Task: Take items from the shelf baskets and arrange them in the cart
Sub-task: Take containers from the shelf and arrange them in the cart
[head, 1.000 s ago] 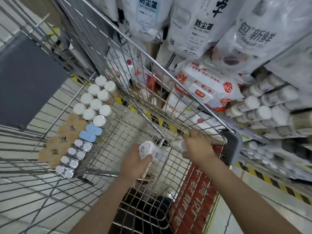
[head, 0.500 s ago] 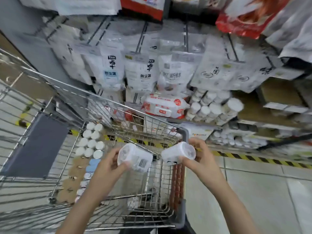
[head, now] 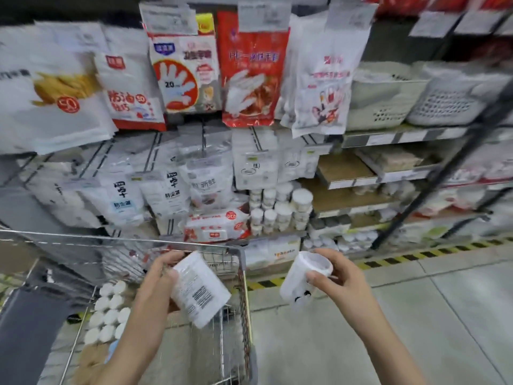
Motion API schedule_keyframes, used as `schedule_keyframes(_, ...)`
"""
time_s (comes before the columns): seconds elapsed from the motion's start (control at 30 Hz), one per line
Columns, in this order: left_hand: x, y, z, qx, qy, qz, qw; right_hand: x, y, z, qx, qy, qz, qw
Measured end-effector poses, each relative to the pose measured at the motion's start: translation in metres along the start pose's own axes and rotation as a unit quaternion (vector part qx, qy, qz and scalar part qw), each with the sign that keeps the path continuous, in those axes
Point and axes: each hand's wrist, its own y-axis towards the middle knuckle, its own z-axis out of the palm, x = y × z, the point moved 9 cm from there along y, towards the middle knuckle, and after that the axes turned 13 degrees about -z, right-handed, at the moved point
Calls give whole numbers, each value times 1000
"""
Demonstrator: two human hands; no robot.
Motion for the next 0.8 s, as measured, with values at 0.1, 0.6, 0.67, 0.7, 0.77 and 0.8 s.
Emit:
schedule_keyframes(0.1,-16,-23,49,27,-24,2,999,1,-5,-47,-16,8,-13,1000)
schedule_keyframes(0.6,-53,-108,384,219,-35,-62,973,-4,-67,-317,-136,34,-54,989)
schedule_keyframes(0.67,-64,-113,410,225,2,-31,974,-7,-71,-344,-163,30,-55,985)
schedule_keyframes(0.7,-71,-114,422,234,19,-15,972,-9,-71,-355,-175,30,-53,983)
schedule_keyframes(0.77,-85,-110,442,249,53,22,967,-12,-66,-375,-196,32,-53,979)
schedule_keyframes(0.8,-92,-106,450,251,64,39,965,-13,-62,-383,-202,33,-55,977)
